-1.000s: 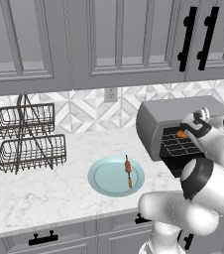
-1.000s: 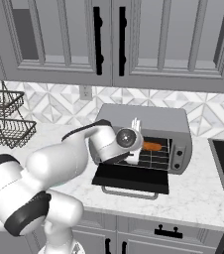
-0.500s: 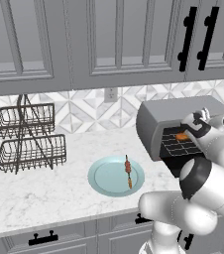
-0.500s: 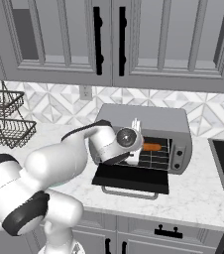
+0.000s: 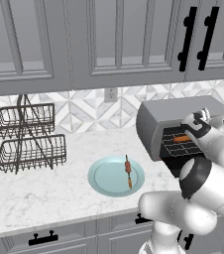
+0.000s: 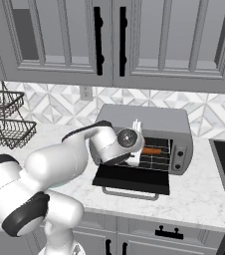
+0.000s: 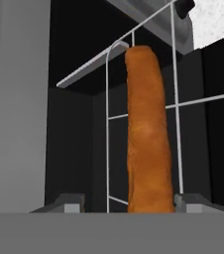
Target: Pick up the kebab skewer and baguette bread, and place them inside the toaster oven. Close the toaster oven door and start by setting the timer.
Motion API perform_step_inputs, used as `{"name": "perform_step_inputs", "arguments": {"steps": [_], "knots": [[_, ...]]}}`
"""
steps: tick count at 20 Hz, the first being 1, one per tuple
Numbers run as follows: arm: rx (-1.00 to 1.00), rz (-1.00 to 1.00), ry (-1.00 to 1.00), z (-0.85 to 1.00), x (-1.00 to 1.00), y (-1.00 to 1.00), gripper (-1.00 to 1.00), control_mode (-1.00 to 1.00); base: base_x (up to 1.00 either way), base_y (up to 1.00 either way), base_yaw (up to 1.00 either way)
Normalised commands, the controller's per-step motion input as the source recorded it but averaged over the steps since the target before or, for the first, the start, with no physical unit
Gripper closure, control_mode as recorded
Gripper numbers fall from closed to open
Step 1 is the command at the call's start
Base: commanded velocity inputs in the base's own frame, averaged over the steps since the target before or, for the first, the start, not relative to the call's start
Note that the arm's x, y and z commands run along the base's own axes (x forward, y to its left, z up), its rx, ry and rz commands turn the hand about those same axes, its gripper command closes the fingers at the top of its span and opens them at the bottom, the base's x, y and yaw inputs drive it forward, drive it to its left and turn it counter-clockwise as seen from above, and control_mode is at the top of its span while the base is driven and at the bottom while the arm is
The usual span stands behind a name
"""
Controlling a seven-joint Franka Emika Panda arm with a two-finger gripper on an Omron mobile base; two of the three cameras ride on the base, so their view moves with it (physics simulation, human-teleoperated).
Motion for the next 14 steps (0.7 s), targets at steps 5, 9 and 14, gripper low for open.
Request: {"name": "perform_step_inputs", "arguments": {"steps": [5,9,14], "knots": [[0.0,0.0,0.07,0.07,-0.19,-0.1,-1.0,-1.0,0.0,0.0,0.0],[0.0,0.0,0.07,0.08,-0.47,-0.13,-1.0,-1.0,0.0,0.0,0.0],[0.0,0.0,0.05,0.3,-0.56,-0.19,-1.0,-1.0,0.0,0.0,0.0]]}}
